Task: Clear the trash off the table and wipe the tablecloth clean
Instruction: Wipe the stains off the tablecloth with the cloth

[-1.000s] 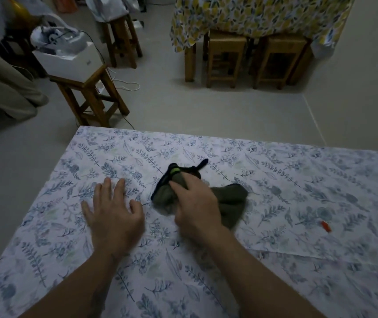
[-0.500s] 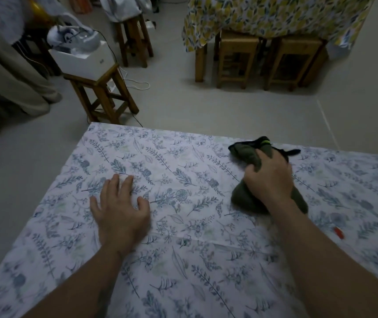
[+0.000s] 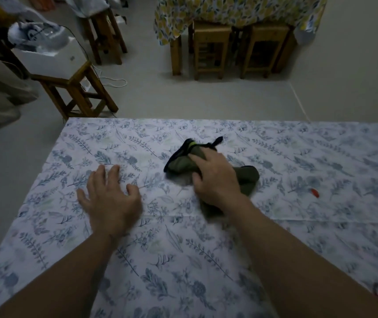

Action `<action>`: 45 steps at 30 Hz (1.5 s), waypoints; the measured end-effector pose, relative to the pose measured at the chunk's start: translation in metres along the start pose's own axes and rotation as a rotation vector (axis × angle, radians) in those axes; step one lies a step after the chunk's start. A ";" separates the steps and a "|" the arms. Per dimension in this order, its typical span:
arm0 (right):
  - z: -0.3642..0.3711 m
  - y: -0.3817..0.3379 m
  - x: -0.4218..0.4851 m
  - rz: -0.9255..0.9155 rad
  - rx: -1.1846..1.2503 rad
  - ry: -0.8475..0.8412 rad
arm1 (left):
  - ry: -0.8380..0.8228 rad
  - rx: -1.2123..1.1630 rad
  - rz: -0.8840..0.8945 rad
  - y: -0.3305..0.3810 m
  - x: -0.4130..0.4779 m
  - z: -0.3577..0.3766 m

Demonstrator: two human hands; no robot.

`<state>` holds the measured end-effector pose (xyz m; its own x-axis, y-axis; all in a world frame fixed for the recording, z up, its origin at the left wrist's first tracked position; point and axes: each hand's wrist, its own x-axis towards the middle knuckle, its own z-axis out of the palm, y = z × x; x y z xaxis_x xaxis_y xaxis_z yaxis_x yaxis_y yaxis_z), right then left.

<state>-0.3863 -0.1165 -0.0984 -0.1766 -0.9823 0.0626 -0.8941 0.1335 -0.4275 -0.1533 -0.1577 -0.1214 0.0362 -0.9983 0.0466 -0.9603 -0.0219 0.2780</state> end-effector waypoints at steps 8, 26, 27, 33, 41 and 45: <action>-0.044 0.077 -0.070 0.514 -0.022 0.071 | -0.098 0.062 0.039 -0.002 0.000 -0.003; -0.044 0.068 -0.137 0.139 -0.144 -0.066 | -0.138 -0.337 0.196 0.155 -0.069 0.035; -0.043 0.073 -0.133 0.127 -0.141 -0.049 | -0.119 -0.294 0.209 0.156 -0.069 0.037; -0.058 0.113 -0.101 0.144 -0.129 -0.027 | -0.082 -0.117 0.239 0.160 -0.072 0.039; -0.112 0.211 -0.087 0.579 -0.208 0.139 | -0.046 -0.086 0.225 0.161 -0.072 0.043; -0.114 0.203 -0.101 0.560 -0.131 0.160 | -0.045 -0.078 0.218 0.161 -0.072 0.043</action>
<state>-0.5969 0.0249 -0.0889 -0.6865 -0.7271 -0.0010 -0.6885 0.6506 -0.3204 -0.3225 -0.0920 -0.1208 -0.1838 -0.9804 0.0708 -0.9198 0.1969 0.3394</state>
